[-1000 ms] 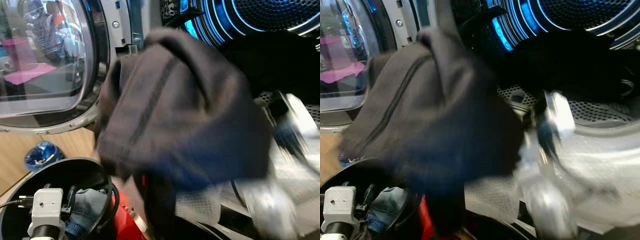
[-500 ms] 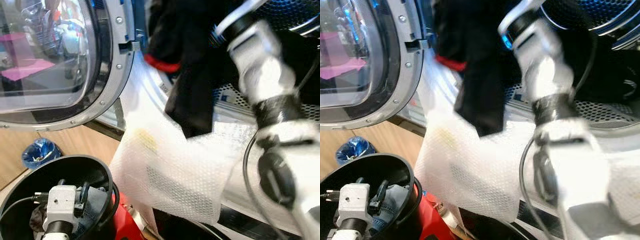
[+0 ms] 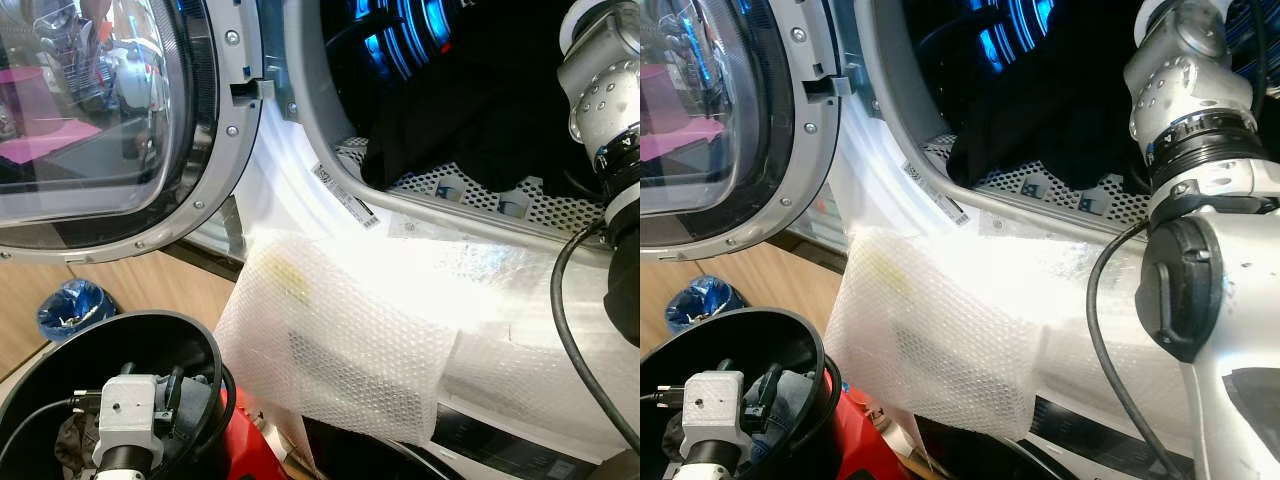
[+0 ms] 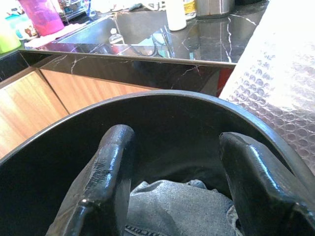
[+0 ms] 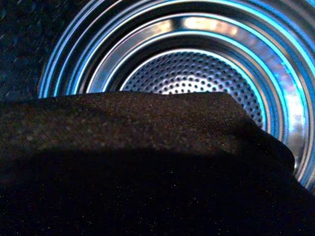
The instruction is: Clothes washing
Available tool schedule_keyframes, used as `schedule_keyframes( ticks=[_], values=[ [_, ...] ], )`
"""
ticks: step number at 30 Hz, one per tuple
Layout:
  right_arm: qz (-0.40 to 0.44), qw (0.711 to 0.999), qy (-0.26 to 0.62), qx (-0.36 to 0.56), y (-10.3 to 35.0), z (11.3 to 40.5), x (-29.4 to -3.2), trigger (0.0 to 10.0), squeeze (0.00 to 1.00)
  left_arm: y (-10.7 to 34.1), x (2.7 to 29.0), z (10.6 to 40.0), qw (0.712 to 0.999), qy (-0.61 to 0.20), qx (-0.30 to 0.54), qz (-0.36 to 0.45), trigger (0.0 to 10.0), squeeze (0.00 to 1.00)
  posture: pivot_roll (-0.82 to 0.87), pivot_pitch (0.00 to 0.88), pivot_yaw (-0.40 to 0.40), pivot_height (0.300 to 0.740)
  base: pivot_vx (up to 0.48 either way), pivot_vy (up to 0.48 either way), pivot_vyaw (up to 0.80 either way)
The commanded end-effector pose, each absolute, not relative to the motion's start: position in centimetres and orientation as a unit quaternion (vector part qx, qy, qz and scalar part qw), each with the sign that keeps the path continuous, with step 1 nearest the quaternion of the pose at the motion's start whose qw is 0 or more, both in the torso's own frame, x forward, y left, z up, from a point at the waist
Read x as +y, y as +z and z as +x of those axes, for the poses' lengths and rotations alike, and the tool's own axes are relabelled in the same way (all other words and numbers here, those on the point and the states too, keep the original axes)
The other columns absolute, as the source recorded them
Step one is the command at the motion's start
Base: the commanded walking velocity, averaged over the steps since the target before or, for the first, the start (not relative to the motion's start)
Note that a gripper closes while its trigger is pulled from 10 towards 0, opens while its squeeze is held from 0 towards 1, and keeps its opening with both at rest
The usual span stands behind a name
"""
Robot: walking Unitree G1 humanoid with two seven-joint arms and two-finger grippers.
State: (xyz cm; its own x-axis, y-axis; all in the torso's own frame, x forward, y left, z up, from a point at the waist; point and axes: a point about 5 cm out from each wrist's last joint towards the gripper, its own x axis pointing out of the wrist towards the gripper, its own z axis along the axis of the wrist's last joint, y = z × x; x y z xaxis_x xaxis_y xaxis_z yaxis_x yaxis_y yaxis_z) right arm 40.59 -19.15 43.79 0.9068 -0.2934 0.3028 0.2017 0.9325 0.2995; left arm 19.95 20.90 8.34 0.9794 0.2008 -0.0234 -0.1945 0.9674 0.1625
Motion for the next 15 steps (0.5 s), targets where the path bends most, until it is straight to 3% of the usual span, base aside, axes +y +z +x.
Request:
schedule_keyframes(
  ticks=[1, 2, 3, 4, 5, 10, 15],
  values=[
    [0.106, 0.972, -0.109, -0.178, 44.1, 40.6, -18.3, 10.0, 0.00, 7.6, 20.6, 19.6, 0.992, 0.085, 0.038, 0.083, 10.0, 0.00, 0.11, 0.000, -0.006, 0.740, 0.000, 0.000, 0.00],
    [0.106, 0.972, -0.109, -0.178, 44.1, 40.6, -18.3, 10.0, 0.00, 7.6, 20.6, 19.6, 0.992, 0.085, 0.038, 0.083, 10.0, 0.00, 0.11, 0.000, -0.006, 0.740, 0.000, 0.000, 0.00],
    [0.091, 0.975, -0.116, -0.168, 43.4, 40.8, -18.4, 10.0, 0.76, 7.6, 20.5, 19.5, 0.992, 0.082, 0.040, 0.084, 10.0, 0.00, 0.11, 0.000, -0.004, 0.740, 0.000, 0.000, 0.00],
    [0.086, 0.975, -0.117, -0.166, 43.3, 40.9, -18.4, 10.0, 0.76, 7.6, 20.5, 19.4, 0.992, 0.084, 0.040, 0.082, 10.0, 0.00, 0.11, 0.000, -0.005, 0.740, 0.000, 0.000, 0.00],
    [0.079, 0.976, -0.120, -0.162, 43.0, 40.9, -18.5, 10.0, 1.00, 7.7, 20.5, 19.4, 0.992, 0.084, 0.039, 0.080, 10.0, 0.00, 0.11, 0.000, -0.004, 0.740, 0.000, 0.000, 0.00],
    [0.068, 0.971, -0.155, -0.168, 42.9, 40.7, -20.3, 10.0, 1.00, 7.5, 20.2, 19.0, 0.993, 0.067, 0.048, 0.080, 10.0, 0.00, 0.11, 0.000, 0.000, 0.740, 0.000, 0.000, 0.00],
    [0.046, 0.972, -0.133, -0.186, 43.7, 40.5, -20.4, 10.0, 1.00, 7.8, 20.2, 18.8, 0.994, 0.065, 0.045, 0.081, 10.0, 0.00, 0.12, 0.007, 0.007, 0.740, 0.000, 0.000, 0.00]
  ],
)
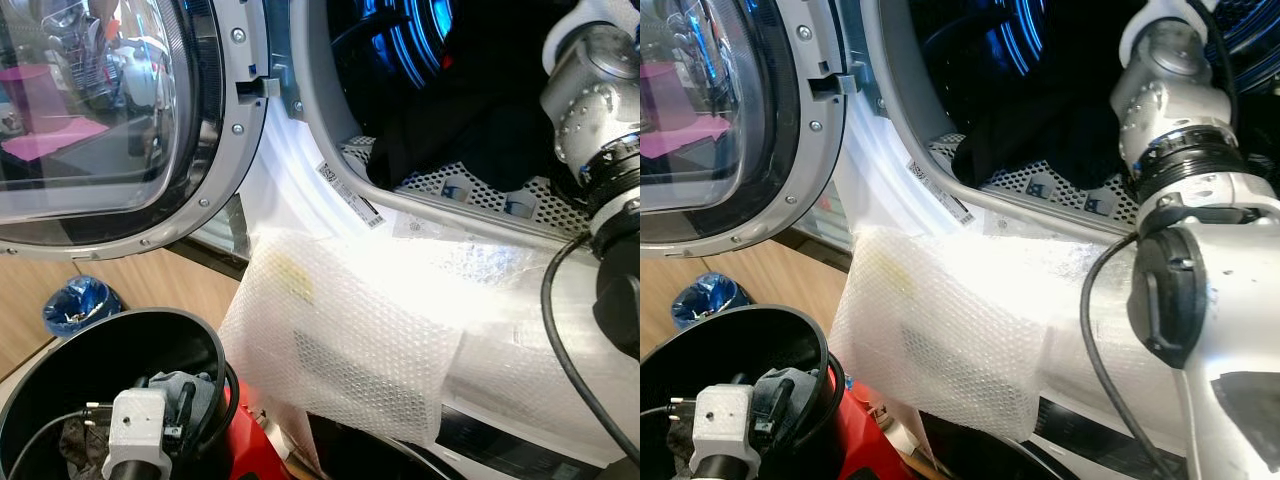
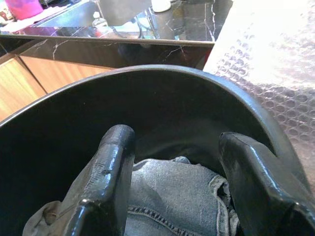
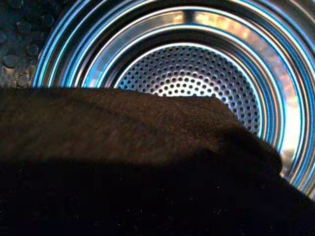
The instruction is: Clothes washing
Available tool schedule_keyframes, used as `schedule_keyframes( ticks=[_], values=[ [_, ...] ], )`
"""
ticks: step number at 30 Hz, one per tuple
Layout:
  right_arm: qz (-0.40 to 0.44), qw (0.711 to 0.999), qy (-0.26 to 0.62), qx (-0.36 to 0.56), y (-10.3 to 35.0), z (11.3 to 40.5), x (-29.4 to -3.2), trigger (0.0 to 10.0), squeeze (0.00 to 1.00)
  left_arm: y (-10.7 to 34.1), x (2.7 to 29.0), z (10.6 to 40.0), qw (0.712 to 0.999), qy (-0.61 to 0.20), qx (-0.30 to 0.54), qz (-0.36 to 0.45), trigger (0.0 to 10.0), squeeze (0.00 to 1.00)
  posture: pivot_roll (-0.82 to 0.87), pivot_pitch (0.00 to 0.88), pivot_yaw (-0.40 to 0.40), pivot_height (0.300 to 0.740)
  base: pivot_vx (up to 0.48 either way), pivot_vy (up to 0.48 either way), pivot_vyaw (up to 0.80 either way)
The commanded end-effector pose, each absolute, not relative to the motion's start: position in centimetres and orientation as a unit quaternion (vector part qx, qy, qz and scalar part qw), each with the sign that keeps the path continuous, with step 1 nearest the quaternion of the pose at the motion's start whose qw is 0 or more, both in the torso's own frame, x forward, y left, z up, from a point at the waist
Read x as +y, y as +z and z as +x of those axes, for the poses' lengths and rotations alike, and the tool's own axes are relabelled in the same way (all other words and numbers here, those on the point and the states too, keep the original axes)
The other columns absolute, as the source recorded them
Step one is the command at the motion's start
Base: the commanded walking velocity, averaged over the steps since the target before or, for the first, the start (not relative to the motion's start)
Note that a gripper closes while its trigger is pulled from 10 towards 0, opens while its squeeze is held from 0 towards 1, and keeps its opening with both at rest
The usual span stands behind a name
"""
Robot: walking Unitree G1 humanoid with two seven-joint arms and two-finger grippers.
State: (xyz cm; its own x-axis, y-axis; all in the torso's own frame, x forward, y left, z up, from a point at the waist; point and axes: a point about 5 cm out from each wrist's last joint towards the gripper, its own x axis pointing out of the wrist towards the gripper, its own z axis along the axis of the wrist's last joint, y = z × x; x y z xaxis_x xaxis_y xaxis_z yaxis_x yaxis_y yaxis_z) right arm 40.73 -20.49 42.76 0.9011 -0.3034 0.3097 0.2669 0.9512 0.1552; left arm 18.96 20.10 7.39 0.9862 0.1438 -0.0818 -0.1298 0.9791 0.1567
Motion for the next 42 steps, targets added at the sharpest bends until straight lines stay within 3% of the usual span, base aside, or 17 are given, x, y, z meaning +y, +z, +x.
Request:
schedule_keyframes(
  ticks=[1, 6, 8, 11, 13, 15, 17, 22, 23, 24, 25, 31, 32, 33, 35, 38, 42],
  values=[
    [0.040, 0.973, -0.125, -0.188, 43.8, 40.5, -20.3, 10.0, 1.00, 7.8, 20.2, 18.6, 0.994, 0.065, 0.045, 0.081, 10.0, 0.00, 0.12, 0.010, 0.009, 0.740, 0.000, 0.000, 0.00],
    [0.001, 0.981, -0.017, -0.193, 43.9, 40.7, -18.6, 10.0, 1.00, 7.7, 20.1, 17.6, 0.993, 0.065, 0.055, 0.080, 10.0, 0.00, 0.14, 0.026, 0.007, 0.740, 0.000, 0.000, 0.00],
    [0.005, 0.977, -0.074, -0.199, 44.4, 40.3, -20.1, 10.0, 1.00, 7.8, 20.0, 17.4, 0.993, 0.066, 0.057, 0.076, 10.0, 0.00, 0.14, 0.033, 0.004, 0.740, 0.000, 0.000, 0.00],
    [0.127, 0.937, -0.247, -0.212, 45.1, 38.6, -25.4, 10.0, 1.00, 7.8, 19.8, 17.1, 0.993, 0.066, 0.058, 0.075, 10.0, 0.00, 0.14, 0.046, -0.003, 0.740, 0.000, 0.000, 0.00],
    [0.104, 0.933, -0.257, -0.231, 46.1, 38.1, -25.5, 10.0, 1.00, 7.8, 19.7, 17.0, 0.993, 0.068, 0.058, 0.072, 10.0, 0.00, 0.13, 0.060, 0.000, 0.740, 0.000, 0.000, 0.00],
    [0.024, 0.947, -0.191, -0.256, 47.6, 38.3, -22.9, 10.0, 1.00, 7.8, 19.5, 17.0, 0.993, 0.068, 0.061, 0.068, 10.0, 0.00, 0.12, 0.069, 0.001, 0.740, 0.000, 0.000, 0.00],
    [0.002, 0.957, -0.162, -0.240, 46.7, 39.1, -21.4, 10.0, 1.00, 7.7, 19.3, 17.1, 0.994, 0.063, 0.063, 0.066, 10.0, 0.00, 0.12, 0.069, 0.003, 0.740, 0.000, 0.000, 0.00],
    [0.044, 0.972, -0.121, -0.198, 44.4, 40.3, -20.1, 10.0, 1.00, 7.6, 19.0, 17.1, 0.994, 0.056, 0.065, 0.063, 10.0, 0.00, 0.12, 0.063, 0.006, 0.740, 0.000, 0.000, 0.00],
    [0.046, 0.977, -0.094, -0.183, 43.7, 40.6, -19.4, 10.0, 0.64, 7.7, 19.0, 17.2, 0.994, 0.055, 0.065, 0.063, 10.0, 0.00, 0.13, 0.060, 0.004, 0.740, 0.000, 0.000, 0.00],
    [0.052, 0.983, -0.061, -0.166, 43.0, 41.0, -18.5, 10.0, 0.05, 7.7, 19.0, 17.2, 0.994, 0.054, 0.065, 0.062, 10.0, 0.00, 0.13, 0.058, 0.005, 0.740, 0.000, 0.000, 0.00],
    [0.061, 0.984, -0.049, -0.163, 42.9, 41.1, -18.2, 10.0, 0.00, 7.7, 19.1, 17.2, 0.995, 0.054, 0.065, 0.062, 10.0, 0.00, 0.13, 0.057, 0.004, 0.740, 0.000, 0.000, 0.00],
    [0.029, 0.987, -0.034, -0.158, 42.8, 41.1, -18.1, 10.0, 0.00, 7.8, 18.9, 17.4, 0.995, 0.047, 0.065, 0.059, 10.0, 0.00, 0.13, 0.063, 0.003, 0.740, 0.000, 0.000, 0.00],
    [0.021, 0.987, -0.033, -0.158, 43.0, 41.1, -18.2, 10.0, 0.07, 7.8, 18.8, 17.4, 0.995, 0.045, 0.065, 0.059, 10.0, 0.00, 0.13, 0.063, 0.003, 0.740, 0.000, 0.000, 0.00],
    [0.025, 0.985, -0.057, -0.163, 43.3, 40.9, -18.9, 10.0, 1.00, 7.7, 18.8, 17.4, 0.995, 0.048, 0.066, 0.059, 10.0, 0.00, 0.13, 0.055, 0.000, 0.740, 0.000, 0.000, 0.00],
    [0.068, 0.969, -0.152, -0.185, 44.2, 40.0, -21.7, 10.0, 1.00, 7.8, 18.8, 17.5, 0.995, 0.049, 0.064, 0.057, 10.0, 0.00, 0.13, 0.052, -0.003, 0.740, 0.000, 0.000, 0.00],
    [0.067, 0.931, -0.273, -0.233, 45.9, 38.2, -25.3, 10.0, 1.00, 7.9, 18.8, 17.6, 0.995, 0.050, 0.061, 0.060, 10.0, 0.00, 0.14, 0.059, -0.002, 0.740, 0.000, 0.000, 0.00],
    [0.071, 0.934, -0.262, -0.232, 45.7, 38.2, -25.6, 10.0, 1.00, 8.0, 19.2, 17.4, 0.995, 0.060, 0.061, 0.058, 10.0, 0.00, 0.13, 0.071, 0.006, 0.740, 0.000, 0.000, 0.00]
  ],
)
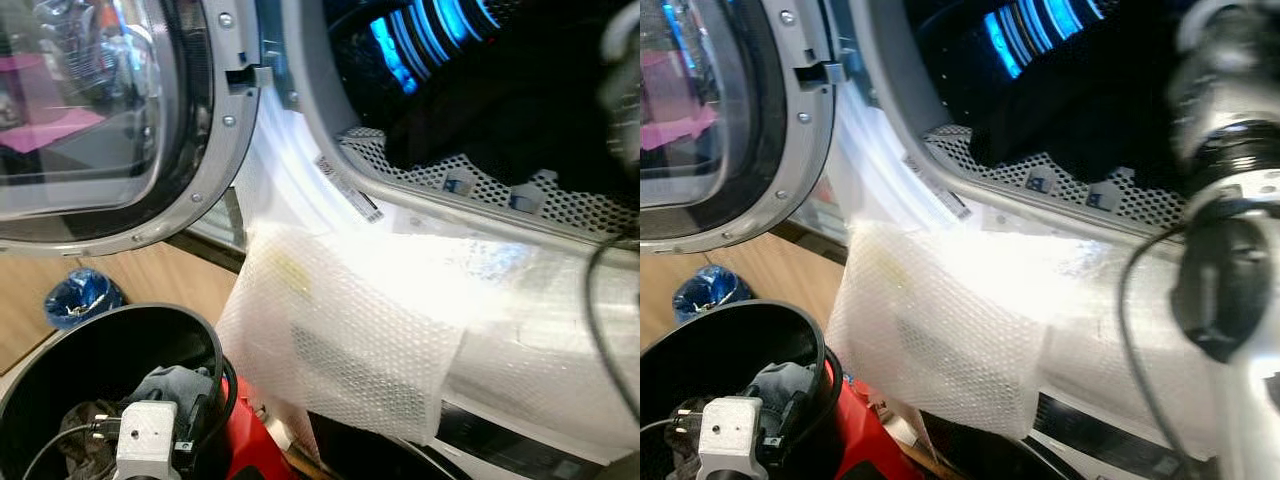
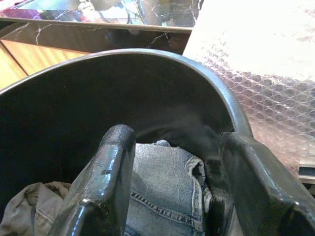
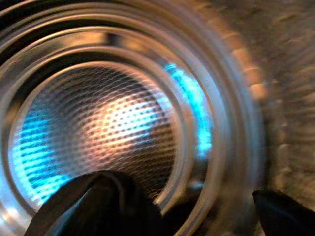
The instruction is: Clothes washing
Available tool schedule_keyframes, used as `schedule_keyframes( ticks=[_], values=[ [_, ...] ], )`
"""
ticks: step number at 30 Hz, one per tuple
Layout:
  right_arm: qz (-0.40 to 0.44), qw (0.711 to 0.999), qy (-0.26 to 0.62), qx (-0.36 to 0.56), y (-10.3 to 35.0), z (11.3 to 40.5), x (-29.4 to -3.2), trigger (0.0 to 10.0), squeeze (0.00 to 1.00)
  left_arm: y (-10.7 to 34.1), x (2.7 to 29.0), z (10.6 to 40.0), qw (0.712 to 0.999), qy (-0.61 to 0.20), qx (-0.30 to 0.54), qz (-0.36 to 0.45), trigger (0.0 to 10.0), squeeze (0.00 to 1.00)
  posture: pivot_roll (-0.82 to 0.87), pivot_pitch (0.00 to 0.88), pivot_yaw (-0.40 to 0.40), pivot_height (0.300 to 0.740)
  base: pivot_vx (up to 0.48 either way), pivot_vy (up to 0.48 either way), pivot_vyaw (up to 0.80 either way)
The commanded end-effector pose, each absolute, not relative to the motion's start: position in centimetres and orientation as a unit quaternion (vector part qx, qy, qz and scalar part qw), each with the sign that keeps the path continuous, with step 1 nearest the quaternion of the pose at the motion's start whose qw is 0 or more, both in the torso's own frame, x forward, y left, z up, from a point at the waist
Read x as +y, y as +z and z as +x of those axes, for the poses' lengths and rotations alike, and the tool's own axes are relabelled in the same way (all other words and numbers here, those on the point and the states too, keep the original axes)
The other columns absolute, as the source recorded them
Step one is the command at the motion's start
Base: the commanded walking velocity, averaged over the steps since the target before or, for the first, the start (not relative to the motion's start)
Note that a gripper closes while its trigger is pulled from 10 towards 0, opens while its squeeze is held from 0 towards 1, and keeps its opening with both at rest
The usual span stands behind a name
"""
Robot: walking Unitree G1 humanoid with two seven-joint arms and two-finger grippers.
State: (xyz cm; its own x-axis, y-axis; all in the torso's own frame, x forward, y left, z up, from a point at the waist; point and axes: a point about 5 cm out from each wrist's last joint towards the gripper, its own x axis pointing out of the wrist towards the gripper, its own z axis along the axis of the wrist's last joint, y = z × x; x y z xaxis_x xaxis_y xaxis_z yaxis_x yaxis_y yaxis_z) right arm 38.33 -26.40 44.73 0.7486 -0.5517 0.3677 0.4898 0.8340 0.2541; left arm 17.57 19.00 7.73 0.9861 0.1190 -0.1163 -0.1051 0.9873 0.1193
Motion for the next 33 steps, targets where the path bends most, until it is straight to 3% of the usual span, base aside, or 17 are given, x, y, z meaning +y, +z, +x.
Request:
schedule_keyframes(
  ticks=[1, 6, 15, 16, 17, 21, 27, 30, 33],
  values=[
    [0.063, 0.938, -0.253, -0.227, 45.5, 38.4, -25.4, 10.0, 1.00, 8.0, 19.2, 17.4, 0.995, 0.060, 0.062, 0.057, 10.0, 0.00, 0.13, 0.078, 0.009, 0.740, 0.000, 0.000, 0.00],
    [0.081, 0.962, -0.182, -0.187, 42.8, 40.1, -23.3, 10.0, 1.00, 8.1, 19.0, 17.2, 0.995, 0.044, 0.068, 0.061, 10.0, 0.00, 0.13, 0.096, 0.026, 0.740, 0.000, 0.000, 0.00],
    [0.124, 0.957, -0.119, -0.233, 44.5, 39.6, -23.0, 10.0, 1.00, 8.2, 19.0, 16.9, 0.995, 0.045, 0.069, 0.055, 10.0, 0.00, 0.13, 0.103, 0.037, 0.740, 0.000, 0.000, 0.00],
    [0.124, 0.957, -0.116, -0.236, 44.6, 39.6, -23.0, 10.0, 0.95, 8.2, 18.9, 16.9, 0.995, 0.044, 0.069, 0.055, 10.0, 0.00, 0.13, 0.105, 0.040, 0.740, 0.000, 0.000, 0.00],
    [0.135, 0.946, -0.109, -0.274, 45.6, 39.0, -23.4, 10.0, 0.05, 8.2, 18.8, 16.9, 0.995, 0.042, 0.068, 0.053, 10.0, 0.00, 0.12, 0.099, 0.043, 0.740, 0.000, 0.000, 0.00],
    [0.197, 0.918, -0.075, -0.336, 46.9, 38.0, -24.2, 10.0, 0.00, 8.3, 18.7, 17.2, 0.996, 0.033, 0.065, 0.051, 10.0, 0.00, 0.11, 0.093, 0.055, 0.740, 0.000, 0.000, 0.00],
    [0.138, 0.908, -0.040, -0.395, 48.3, 36.9, -24.2, 10.0, 0.00, 8.6, 18.9, 17.4, 0.997, 0.032, 0.054, 0.055, 10.0, 0.00, 0.10, 0.082, 0.056, 0.740, 0.000, 0.000, 0.00],
    [0.191, 0.892, -0.020, -0.409, 48.4, 36.7, -24.8, 10.0, 0.00, 8.6, 18.9, 17.4, 0.997, 0.031, 0.052, 0.055, 10.0, 0.00, 0.10, 0.075, 0.052, 0.740, 0.000, 0.000, 0.00],
    [0.194, 0.897, 0.039, -0.396, 47.5, 37.3, -23.7, 10.0, 0.00, 8.5, 18.7, 17.4, 0.997, 0.026, 0.053, 0.056, 10.0, 0.00, 0.10, 0.066, 0.051, 0.740, 0.000, 0.000, 0.00]
  ],
)
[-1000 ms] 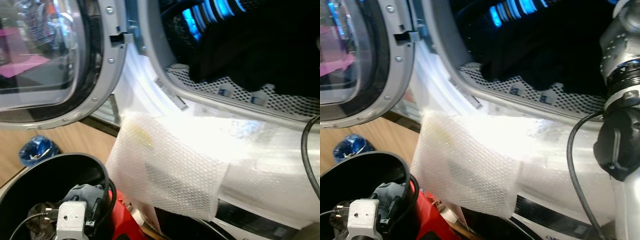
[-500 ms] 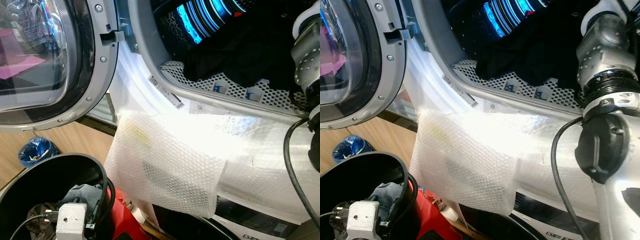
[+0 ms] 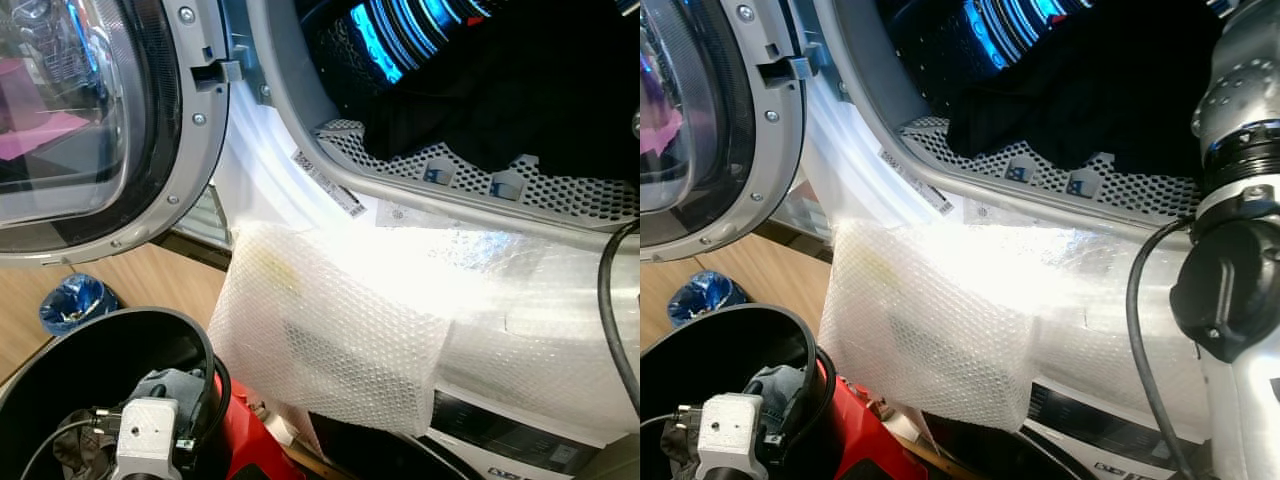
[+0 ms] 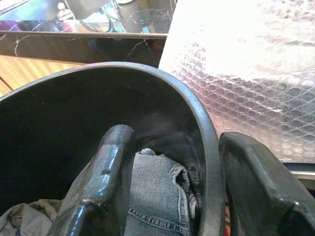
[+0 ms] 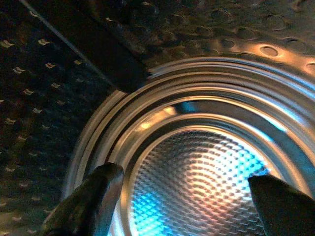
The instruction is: Clothes washing
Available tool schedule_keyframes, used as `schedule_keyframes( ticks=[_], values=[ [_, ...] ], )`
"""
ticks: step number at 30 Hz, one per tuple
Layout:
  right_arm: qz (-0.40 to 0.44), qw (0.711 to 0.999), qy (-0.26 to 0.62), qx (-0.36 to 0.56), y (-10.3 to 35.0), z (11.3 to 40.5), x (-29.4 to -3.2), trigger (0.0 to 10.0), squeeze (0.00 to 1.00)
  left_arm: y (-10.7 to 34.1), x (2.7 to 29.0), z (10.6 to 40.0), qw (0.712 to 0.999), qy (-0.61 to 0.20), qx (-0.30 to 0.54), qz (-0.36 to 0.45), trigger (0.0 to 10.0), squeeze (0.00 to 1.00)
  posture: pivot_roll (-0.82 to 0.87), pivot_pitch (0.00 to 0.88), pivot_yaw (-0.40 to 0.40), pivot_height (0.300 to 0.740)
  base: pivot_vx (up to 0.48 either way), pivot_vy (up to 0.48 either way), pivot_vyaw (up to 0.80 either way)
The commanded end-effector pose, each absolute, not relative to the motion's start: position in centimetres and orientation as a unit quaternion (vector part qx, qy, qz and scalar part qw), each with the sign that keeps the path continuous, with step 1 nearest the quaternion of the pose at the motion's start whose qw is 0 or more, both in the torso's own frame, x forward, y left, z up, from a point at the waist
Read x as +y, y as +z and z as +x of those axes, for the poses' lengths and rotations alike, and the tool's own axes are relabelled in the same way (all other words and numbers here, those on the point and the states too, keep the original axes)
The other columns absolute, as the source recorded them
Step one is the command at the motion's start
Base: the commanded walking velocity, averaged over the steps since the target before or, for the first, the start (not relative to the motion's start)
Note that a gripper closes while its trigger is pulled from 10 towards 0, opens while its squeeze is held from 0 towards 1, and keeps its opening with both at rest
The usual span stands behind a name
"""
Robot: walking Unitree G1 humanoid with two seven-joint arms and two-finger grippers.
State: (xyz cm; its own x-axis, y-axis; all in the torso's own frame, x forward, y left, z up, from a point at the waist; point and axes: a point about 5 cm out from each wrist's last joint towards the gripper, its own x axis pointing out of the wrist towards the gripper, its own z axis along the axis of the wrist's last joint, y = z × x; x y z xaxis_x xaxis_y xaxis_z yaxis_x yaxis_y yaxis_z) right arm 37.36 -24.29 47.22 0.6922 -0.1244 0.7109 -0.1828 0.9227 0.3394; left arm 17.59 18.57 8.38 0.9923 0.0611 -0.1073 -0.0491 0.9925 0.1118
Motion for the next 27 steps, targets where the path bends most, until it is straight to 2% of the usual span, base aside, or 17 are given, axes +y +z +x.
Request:
schedule_keyframes(
  ticks=[1, 4, 5, 8, 10, 12, 15, 16, 17, 18, 19, 22, 24, 25, 27],
  values=[
    [0.187, 0.898, 0.072, -0.392, 47.0, 37.6, -22.8, 10.0, 0.00, 8.5, 18.8, 17.4, 0.997, 0.026, 0.053, 0.056, 10.0, 0.00, 0.10, 0.063, 0.052, 0.740, 0.000, 0.000, 0.00],
    [0.229, 0.879, 0.155, -0.389, 46.3, 37.5, -20.9, 10.0, 0.00, 8.4, 18.9, 17.6, 0.997, 0.029, 0.052, 0.055, 10.0, 0.00, 0.09, 0.054, 0.045, 0.740, 0.000, 0.000, 0.00],
    [0.229, 0.879, 0.155, -0.389, 46.3, 37.5, -20.9, 10.0, 0.00, 8.4, 18.9, 17.6, 0.997, 0.029, 0.052, 0.055, 10.0, 0.00, 0.09, 0.054, 0.045, 0.740, 0.000, 0.000, 0.00],
    [0.313, 0.823, 0.286, -0.378, 45.7, 34.6, -17.8, 10.0, 0.00, 8.4, 19.0, 17.7, 0.997, 0.030, 0.048, 0.056, 10.0, 0.00, 0.09, 0.048, 0.035, 0.740, 0.000, 0.000, 0.00],
    [0.313, 0.823, 0.286, -0.378, 45.7, 34.6, -17.8, 10.0, 0.00, 8.4, 19.0, 17.7, 0.997, 0.030, 0.048, 0.056, 10.0, 0.00, 0.09, 0.048, 0.035, 0.740, 0.000, 0.000, 0.00],
    [0.305, 0.809, 0.337, -0.372, 44.7, 32.8, -16.0, 10.0, 0.00, 8.3, 18.9, 17.8, 0.997, 0.027, 0.049, 0.055, 10.0, 0.00, 0.08, 0.043, 0.036, 0.740, 0.000, 0.000, 0.00],
    [0.328, 0.754, 0.422, -0.381, 45.0, 29.7, -14.8, 10.0, 0.00, 8.1, 18.6, 17.9, 0.997, 0.022, 0.050, 0.049, 10.0, 0.00, 0.06, 0.032, 0.036, 0.740, 0.000, 0.000, 0.00],
    [0.328, 0.754, 0.422, -0.381, 45.0, 29.7, -14.8, 10.0, 0.00, 8.1, 18.6, 17.9, 0.997, 0.022, 0.050, 0.049, 10.0, 0.00, 0.06, 0.032, 0.036, 0.740, 0.000, 0.000, 0.00],
    [0.351, 0.712, 0.462, -0.394, 46.0, 28.0, -14.7, 10.0, 0.00, 8.1, 18.5, 18.1, 0.998, 0.019, 0.048, 0.048, 10.0, 0.00, 0.05, 0.034, 0.032, 0.740, 0.000, 0.000, 0.00],
    [0.351, 0.712, 0.462, -0.394, 46.0, 28.0, -14.7, 10.0, 0.00, 8.1, 18.5, 18.1, 0.998, 0.019, 0.048, 0.048, 10.0, 0.00, 0.05, 0.034, 0.032, 0.740, 0.000, 0.000, 0.00],
    [0.355, 0.678, 0.502, -0.403, 46.4, 26.1, -14.7, 10.0, 0.00, 8.1, 18.5, 18.3, 0.998, 0.020, 0.045, 0.047, 10.0, 0.00, 0.04, 0.042, 0.032, 0.740, 0.000, 0.000, 0.00],
    [0.337, 0.626, 0.585, -0.390, 45.7, 23.2, -13.7, 10.0, 0.00, 8.0, 18.3, 18.5, 0.998, 0.019, 0.043, 0.046, 10.0, 0.00, 0.04, 0.037, 0.029, 0.740, 0.000, 0.000, 0.00],
    [0.336, 0.619, 0.607, -0.367, 44.8, 22.4, -13.1, 10.0, 0.00, 8.0, 18.2, 18.6, 0.998, 0.018, 0.043, 0.046, 10.0, 0.00, 0.04, 0.035, 0.028, 0.740, 0.000, 0.000, 0.00],
    [0.345, 0.591, 0.650, -0.332, 43.5, 21.5, -12.3, 10.0, 0.00, 8.0, 18.2, 18.6, 0.998, 0.019, 0.041, 0.044, 10.0, 0.00, 0.04, 0.034, 0.023, 0.740, 0.000, 0.000, 0.00],
    [0.334, 0.573, 0.691, -0.287, 41.3, 20.6, -11.4, 10.0, 0.00, 8.0, 18.2, 18.7, 0.998, 0.019, 0.040, 0.044, 10.0, 0.00, 0.04, 0.035, 0.019, 0.740, 0.000, 0.000, 0.00]
  ],
)
